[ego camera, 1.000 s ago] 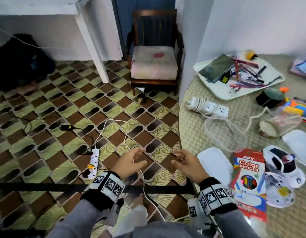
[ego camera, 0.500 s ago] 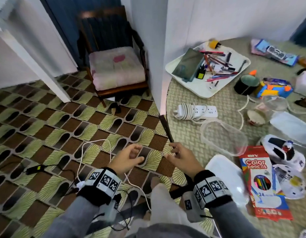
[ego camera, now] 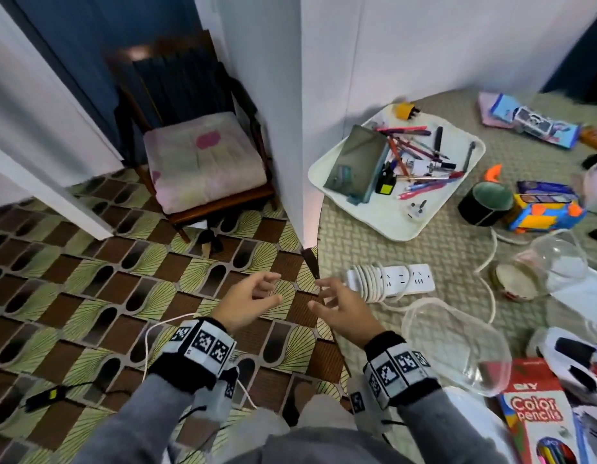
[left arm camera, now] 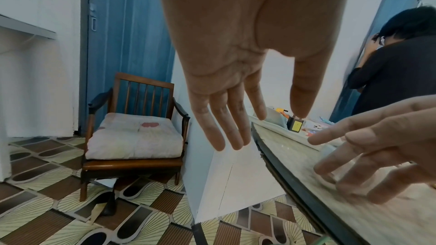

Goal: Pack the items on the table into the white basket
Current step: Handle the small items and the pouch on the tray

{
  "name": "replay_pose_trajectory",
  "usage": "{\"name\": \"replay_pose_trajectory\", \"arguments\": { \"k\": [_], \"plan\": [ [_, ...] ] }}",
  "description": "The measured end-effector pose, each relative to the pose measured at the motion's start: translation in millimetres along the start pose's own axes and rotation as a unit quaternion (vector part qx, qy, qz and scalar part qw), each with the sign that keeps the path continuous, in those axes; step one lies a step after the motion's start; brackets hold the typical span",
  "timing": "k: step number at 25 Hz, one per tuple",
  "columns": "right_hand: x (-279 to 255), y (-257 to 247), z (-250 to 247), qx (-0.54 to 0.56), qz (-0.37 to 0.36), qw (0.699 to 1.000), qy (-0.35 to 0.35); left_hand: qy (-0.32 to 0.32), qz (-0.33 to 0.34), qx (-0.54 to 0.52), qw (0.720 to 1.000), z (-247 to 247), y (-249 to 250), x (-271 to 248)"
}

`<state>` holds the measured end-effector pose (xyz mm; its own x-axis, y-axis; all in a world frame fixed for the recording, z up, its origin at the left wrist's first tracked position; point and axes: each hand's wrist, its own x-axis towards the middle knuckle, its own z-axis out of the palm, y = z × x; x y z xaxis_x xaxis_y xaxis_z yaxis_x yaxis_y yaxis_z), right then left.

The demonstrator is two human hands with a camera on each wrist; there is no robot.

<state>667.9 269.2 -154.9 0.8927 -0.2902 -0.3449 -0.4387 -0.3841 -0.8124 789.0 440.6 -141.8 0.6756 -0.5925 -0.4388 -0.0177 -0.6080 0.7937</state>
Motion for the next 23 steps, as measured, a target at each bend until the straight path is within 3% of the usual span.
{"name": "replay_pose_trajectory", "arguments": {
  "k": [10, 16, 23],
  "plan": [
    [82.0, -19.7, -23.4, 0.069, 0.011, 0.993, 0.094, -0.055, 0.052, 0.044, 0.996, -50.2, 35.3, 103.1],
    [128.1, -35.5, -34.6, 0.08, 0.067, 0.975, 0.194, -0.138, 0.107, 0.079, 0.981, -84.9, 58.4, 182.7],
    [138.1, -41.7, -46.9, 0.078, 0.127, 0.946, 0.288, -0.243, 0.16, 0.132, 0.948, -90.5, 81.9, 240.0]
  ]
}}
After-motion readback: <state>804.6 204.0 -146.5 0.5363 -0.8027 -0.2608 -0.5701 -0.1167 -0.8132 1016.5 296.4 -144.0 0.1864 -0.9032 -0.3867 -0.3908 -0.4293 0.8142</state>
